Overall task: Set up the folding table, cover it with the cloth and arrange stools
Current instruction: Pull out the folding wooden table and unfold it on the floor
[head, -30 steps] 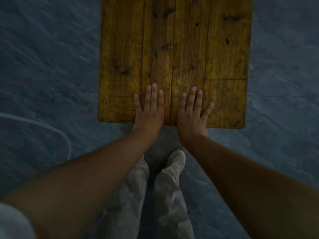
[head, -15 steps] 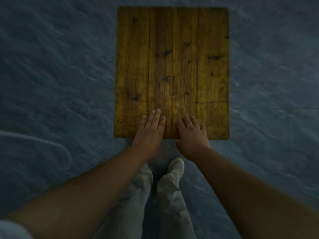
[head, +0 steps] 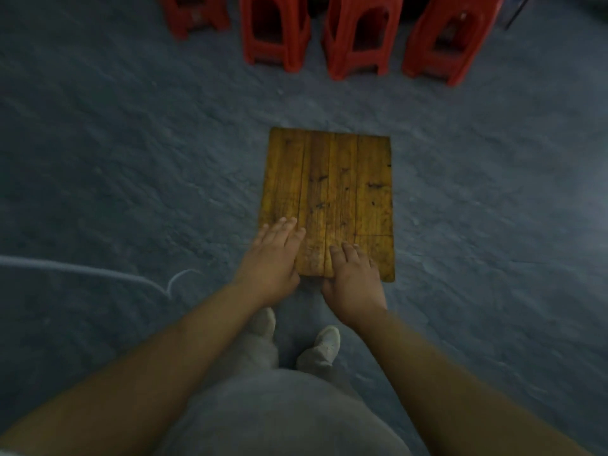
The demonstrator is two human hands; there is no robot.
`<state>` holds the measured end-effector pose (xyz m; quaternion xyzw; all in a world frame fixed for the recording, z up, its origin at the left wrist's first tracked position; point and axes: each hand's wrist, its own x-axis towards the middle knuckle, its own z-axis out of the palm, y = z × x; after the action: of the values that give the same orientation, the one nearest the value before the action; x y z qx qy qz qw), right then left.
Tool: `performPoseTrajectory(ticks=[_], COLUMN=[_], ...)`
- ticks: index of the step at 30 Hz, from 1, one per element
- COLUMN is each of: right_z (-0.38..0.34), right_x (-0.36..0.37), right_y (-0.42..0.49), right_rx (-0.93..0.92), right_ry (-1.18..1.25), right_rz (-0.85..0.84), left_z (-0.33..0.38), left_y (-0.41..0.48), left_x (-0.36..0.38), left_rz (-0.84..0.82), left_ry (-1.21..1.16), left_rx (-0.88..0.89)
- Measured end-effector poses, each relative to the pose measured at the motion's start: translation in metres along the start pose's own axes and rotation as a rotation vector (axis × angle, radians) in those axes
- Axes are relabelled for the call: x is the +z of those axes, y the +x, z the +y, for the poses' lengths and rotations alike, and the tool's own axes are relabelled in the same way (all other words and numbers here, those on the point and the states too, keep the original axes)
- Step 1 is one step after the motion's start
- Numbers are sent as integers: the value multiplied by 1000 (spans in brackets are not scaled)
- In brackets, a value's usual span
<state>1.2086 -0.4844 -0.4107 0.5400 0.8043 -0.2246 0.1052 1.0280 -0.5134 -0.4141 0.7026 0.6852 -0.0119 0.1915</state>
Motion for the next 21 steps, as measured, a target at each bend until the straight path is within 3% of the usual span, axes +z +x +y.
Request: performPoseTrajectory(ticks=[7, 21], right_z=[-58, -224], right_x=[-38, -49], right_y=[-19, -30], right_rx=[3, 196], right_ry=[-52, 21], right_rz=[127, 281], left_z=[-41, -183], left_y=[-36, -101], left_x=[-51, -125], left_rz=[167, 203], left_ry=[1, -66], left_rx=[63, 211])
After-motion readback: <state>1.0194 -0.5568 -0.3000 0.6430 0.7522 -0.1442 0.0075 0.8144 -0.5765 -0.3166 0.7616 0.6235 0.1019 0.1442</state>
